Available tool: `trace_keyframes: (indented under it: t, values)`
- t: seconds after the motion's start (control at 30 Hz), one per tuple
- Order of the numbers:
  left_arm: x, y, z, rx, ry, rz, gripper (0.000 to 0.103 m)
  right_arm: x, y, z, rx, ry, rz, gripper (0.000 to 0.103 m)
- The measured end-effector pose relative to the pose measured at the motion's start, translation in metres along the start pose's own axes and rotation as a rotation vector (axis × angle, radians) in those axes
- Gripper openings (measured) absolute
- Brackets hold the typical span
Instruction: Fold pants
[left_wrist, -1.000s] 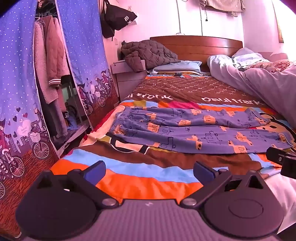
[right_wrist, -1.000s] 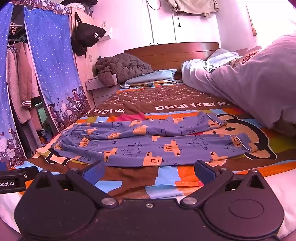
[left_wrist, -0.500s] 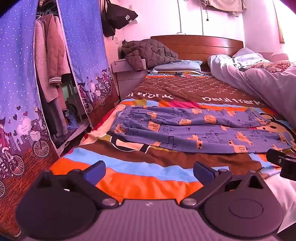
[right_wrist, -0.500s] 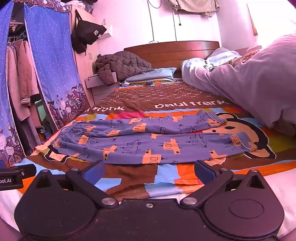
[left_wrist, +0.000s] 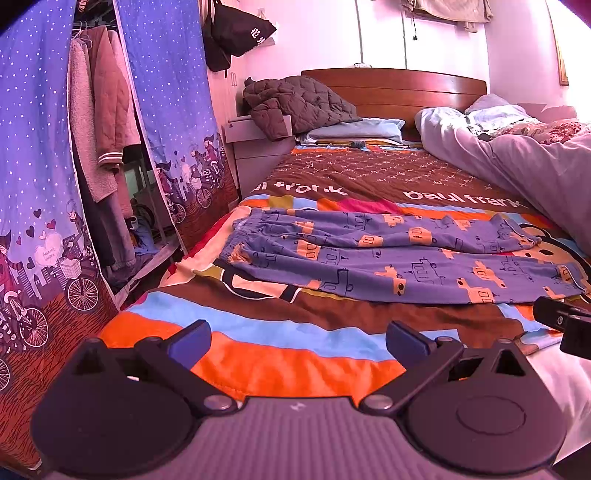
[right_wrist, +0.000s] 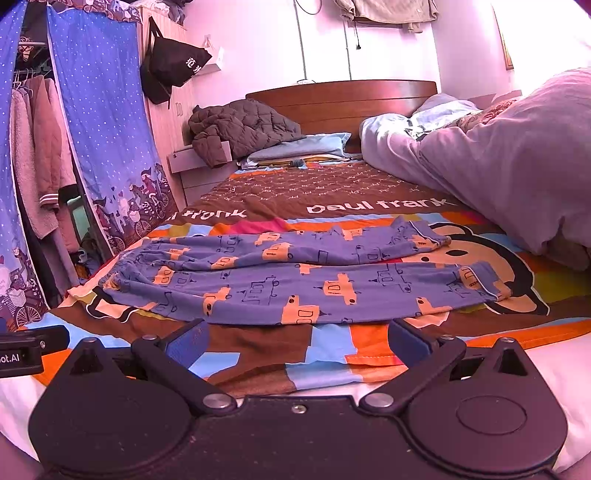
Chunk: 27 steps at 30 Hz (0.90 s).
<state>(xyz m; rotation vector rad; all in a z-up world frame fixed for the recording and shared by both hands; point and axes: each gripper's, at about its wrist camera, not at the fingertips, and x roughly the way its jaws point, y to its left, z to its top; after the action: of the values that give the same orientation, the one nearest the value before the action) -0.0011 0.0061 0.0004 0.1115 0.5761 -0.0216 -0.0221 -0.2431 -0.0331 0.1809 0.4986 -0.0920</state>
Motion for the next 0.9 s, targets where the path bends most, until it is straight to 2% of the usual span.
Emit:
trace_keyframes:
  t: [0.9]
  values:
    - [0.0031,0.0021,-0.0045,-0.002,0.01,0.003,0.103,0.0008,0.0012,0.0013,-0.002,0.006,-0.003,0.102]
